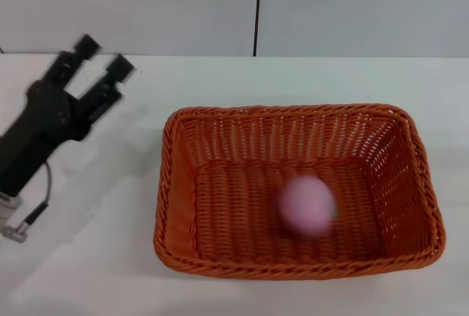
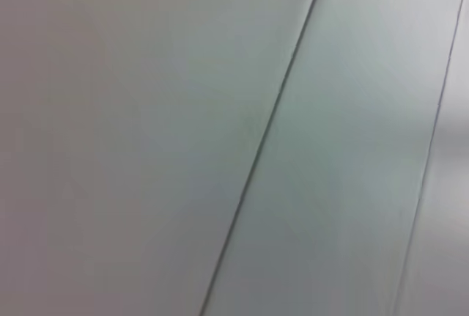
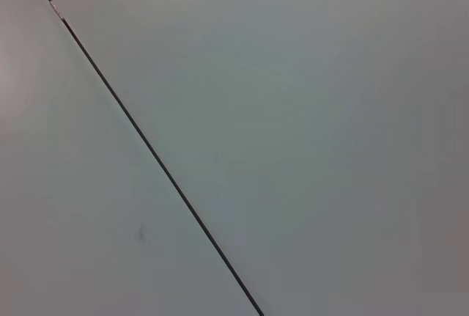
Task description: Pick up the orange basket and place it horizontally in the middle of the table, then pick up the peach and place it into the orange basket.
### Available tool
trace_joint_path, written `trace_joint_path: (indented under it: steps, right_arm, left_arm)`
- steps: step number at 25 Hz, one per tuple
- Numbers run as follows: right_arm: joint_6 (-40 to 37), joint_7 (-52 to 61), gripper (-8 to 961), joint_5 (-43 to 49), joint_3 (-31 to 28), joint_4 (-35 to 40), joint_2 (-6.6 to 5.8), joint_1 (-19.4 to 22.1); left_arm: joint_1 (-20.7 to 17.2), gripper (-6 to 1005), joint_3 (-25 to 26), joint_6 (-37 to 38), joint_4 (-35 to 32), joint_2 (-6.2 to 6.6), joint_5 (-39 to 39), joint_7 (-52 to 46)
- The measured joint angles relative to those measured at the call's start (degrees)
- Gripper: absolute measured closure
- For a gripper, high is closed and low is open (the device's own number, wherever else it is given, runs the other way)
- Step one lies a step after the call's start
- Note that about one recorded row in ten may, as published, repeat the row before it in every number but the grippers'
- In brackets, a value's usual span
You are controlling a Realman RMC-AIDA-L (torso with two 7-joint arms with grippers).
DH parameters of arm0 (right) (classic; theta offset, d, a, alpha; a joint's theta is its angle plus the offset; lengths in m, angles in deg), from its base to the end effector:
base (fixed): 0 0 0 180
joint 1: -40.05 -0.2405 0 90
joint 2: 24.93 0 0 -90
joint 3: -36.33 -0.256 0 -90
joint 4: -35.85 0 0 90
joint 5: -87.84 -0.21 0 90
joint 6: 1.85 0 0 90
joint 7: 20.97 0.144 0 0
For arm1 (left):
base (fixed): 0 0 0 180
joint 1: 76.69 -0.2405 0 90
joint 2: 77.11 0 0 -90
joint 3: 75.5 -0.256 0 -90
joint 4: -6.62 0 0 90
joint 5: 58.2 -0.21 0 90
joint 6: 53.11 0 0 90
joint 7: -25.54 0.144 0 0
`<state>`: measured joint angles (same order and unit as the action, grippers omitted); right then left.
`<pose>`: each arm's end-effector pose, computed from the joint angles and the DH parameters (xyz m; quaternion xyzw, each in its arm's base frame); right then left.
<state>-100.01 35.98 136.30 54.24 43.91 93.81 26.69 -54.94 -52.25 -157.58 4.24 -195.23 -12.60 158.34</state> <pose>0.3733 0.2310 0.1050 -0.4557 0.2710 0.6068 0.5921 -0.2893 0.2523 -0.0025 -0.7428 -0.2325 -0.5492 0.3042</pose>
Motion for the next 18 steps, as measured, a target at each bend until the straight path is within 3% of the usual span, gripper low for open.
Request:
trace_joint_path:
  steps: [4,12,18]
  right_arm:
    - [0.00,0.00,573,-0.04,0.00,0.01,0.00,0.05]
    - [0.00,0.01,573,-0.11,-4.25,-0.96,0.07,0.26]
    - [-0.01,0.00,573,-0.13,-6.37,-1.53,0.09,0.26]
  left_arm:
    - [-2.08,178,7.21,-0.22,0.30,-0.11,0.19,0.55]
    - [-8.72,143,28.44,0.79,6.37,-0.50,0.24,7.10]
    - [-9.75,144,33.12,1.16,6.96,-0.62,0.23,7.47]
